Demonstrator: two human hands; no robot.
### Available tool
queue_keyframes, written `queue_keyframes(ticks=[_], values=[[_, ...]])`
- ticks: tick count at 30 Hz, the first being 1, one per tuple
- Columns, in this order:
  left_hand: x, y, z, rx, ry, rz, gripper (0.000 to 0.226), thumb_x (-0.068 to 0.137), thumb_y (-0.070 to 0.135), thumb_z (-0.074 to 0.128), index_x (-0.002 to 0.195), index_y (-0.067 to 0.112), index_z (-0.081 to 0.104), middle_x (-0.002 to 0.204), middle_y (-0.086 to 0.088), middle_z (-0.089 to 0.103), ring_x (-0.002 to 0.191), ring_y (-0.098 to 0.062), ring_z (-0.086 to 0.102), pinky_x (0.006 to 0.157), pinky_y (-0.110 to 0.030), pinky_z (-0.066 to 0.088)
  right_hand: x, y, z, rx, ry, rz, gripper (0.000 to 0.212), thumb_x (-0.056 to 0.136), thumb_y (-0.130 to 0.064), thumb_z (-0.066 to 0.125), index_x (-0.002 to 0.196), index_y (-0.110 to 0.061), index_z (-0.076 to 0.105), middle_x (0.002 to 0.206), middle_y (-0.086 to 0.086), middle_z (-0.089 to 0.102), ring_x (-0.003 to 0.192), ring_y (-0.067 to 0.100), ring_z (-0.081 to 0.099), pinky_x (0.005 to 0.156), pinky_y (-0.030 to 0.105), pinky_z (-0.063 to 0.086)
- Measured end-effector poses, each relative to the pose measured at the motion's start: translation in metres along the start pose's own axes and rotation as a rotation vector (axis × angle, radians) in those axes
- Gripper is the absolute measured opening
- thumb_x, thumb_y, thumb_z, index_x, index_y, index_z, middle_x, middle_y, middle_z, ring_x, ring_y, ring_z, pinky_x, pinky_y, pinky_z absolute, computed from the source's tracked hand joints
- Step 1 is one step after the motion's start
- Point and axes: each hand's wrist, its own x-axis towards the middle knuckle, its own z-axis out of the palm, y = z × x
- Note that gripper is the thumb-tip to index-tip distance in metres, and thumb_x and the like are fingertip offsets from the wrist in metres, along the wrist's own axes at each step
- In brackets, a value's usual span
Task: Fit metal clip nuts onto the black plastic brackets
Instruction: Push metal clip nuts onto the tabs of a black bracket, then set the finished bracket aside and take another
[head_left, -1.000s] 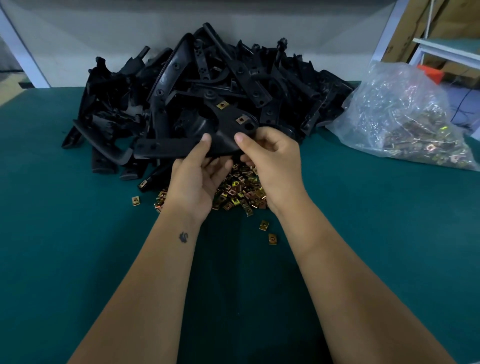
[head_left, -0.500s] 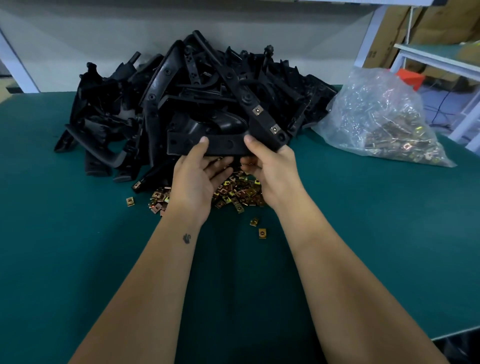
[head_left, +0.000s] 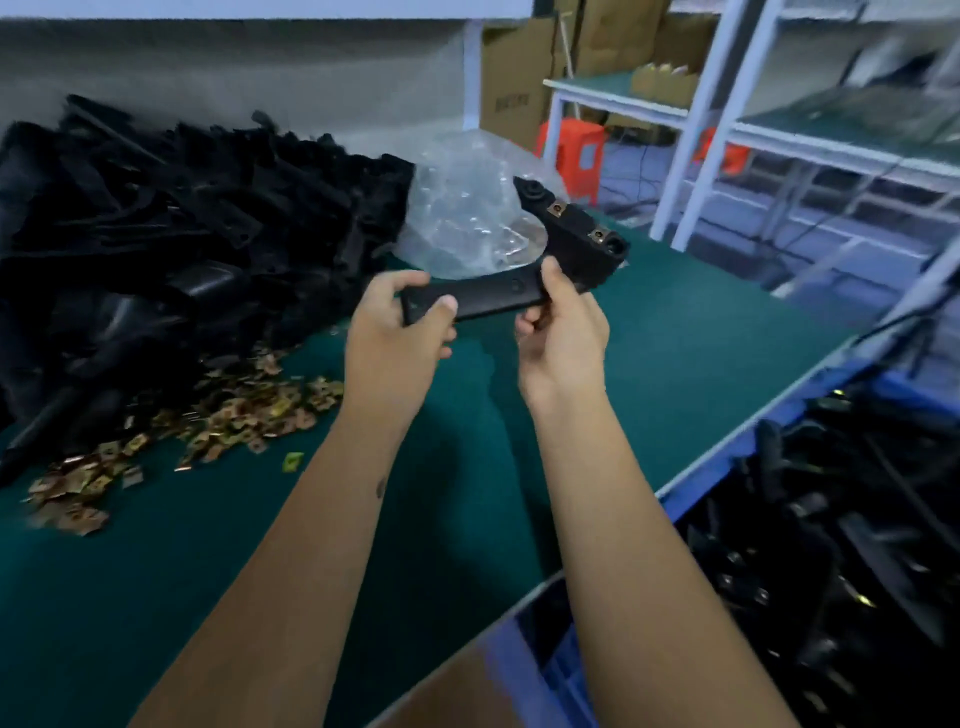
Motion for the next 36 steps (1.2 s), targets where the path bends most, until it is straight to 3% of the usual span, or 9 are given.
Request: queue_keyframes(ticks=[3,7,15,18,21,24,28,32,36], values=[[-0.029,0.003,0.077,0.027,-0.169,0.018,0.016,0.095,0.012,0.062,0.109,0.021,0.06,0.095,0.001,0.064,0.079,-0.011,0.065,0.061,-0.021,0.056,0.01,-0.043,-0.043,0.039,0.216,-0.23,0.016,0.095,-0.008,0.061,0.08,-0.014,0.06,0.066,-0.004,0.06,0.052,0.007,0.053,0.05,0.021,0.044],[-0.089,0.003,0.158,0.19,-0.46,0.09,0.031,0.094,0.024,0.06,0.125,0.023,0.058,0.112,-0.002,0.068,0.096,-0.023,0.068,0.09,-0.04,0.053,0.018,-0.102,-0.118,0.012,0.477,-0.394,0.007,0.098,-0.009,0.056,0.096,-0.008,0.063,0.085,0.008,0.068,0.074,0.02,0.066,0.071,0.035,0.055],[-0.149,-0.047,0.207,0.315,-1.146,-0.09,0.047,0.097,0.039,0.055,0.143,0.039,0.043,0.096,0.02,0.064,0.091,-0.002,0.063,0.082,-0.023,0.049,0.002,-0.159,-0.279,-0.394,0.744,-0.116,0.008,0.091,-0.016,0.068,0.091,-0.009,0.07,0.092,0.013,0.074,0.076,0.027,0.071,0.06,0.032,0.056],[-0.144,-0.061,0.201,0.338,-1.134,-0.124,0.043,0.096,0.039,0.056,0.137,0.043,0.046,0.09,0.021,0.066,0.083,0.003,0.063,0.072,-0.018,0.043,0.0,-0.154,-0.325,-0.627,0.865,0.103,0.038,0.088,-0.018,0.073,0.123,-0.005,0.064,0.12,0.016,0.066,0.097,0.033,0.065,0.085,0.041,0.054],[-0.134,-0.059,0.197,0.302,-1.075,-0.161,0.028,0.095,0.037,0.056,0.121,0.046,0.054,0.093,0.019,0.068,0.085,-0.002,0.066,0.075,-0.024,0.047,0.0,-0.145,-0.339,-0.853,0.987,0.214,0.049,0.09,-0.024,0.069,0.131,0.0,0.055,0.11,0.017,0.061,0.085,0.03,0.059,0.083,0.04,0.049],[-0.124,-0.038,0.194,0.129,-1.061,-0.218,0.019,0.099,0.023,0.054,0.102,0.04,0.06,0.086,0.013,0.071,0.074,-0.002,0.067,0.07,-0.023,0.049,0.009,-0.138,-0.315,-1.138,1.153,0.101,0.054,0.089,-0.028,0.062,0.137,-0.008,0.046,0.139,0.02,0.045,0.125,0.039,0.044,0.104,0.047,0.036],[-0.106,0.0,0.181,-0.12,-1.028,-0.254,0.022,0.103,0.014,0.047,0.1,0.027,0.065,0.074,0.01,0.071,0.064,-0.004,0.064,0.055,-0.015,0.048,0.033,-0.144,-0.231,-0.96,1.033,-0.343,0.049,0.09,-0.017,0.056,0.138,-0.014,0.046,0.142,0.014,0.041,0.127,0.035,0.04,0.106,0.046,0.035],[-0.071,0.018,0.148,-0.172,-0.732,-0.187,0.027,0.103,0.009,0.043,0.095,0.021,0.066,0.068,0.009,0.068,0.059,-0.004,0.06,0.053,-0.014,0.043,0.041,-0.129,-0.122,-0.787,0.731,-0.664,0.032,0.087,-0.01,0.054,0.118,-0.015,0.058,0.119,0.005,0.05,0.114,0.029,0.048,0.097,0.039,0.039],[-0.036,0.01,0.094,-0.136,-0.405,-0.112,0.033,0.099,-0.001,0.043,0.082,0.019,0.062,0.056,0.012,0.062,0.051,0.0,0.054,0.049,-0.013,0.037,0.035,-0.065,-0.019,-0.777,0.216,-0.629,0.017,0.086,-0.008,0.056,0.097,-0.02,0.061,0.105,0.0,0.055,0.104,0.025,0.055,0.097,0.044,0.043]])
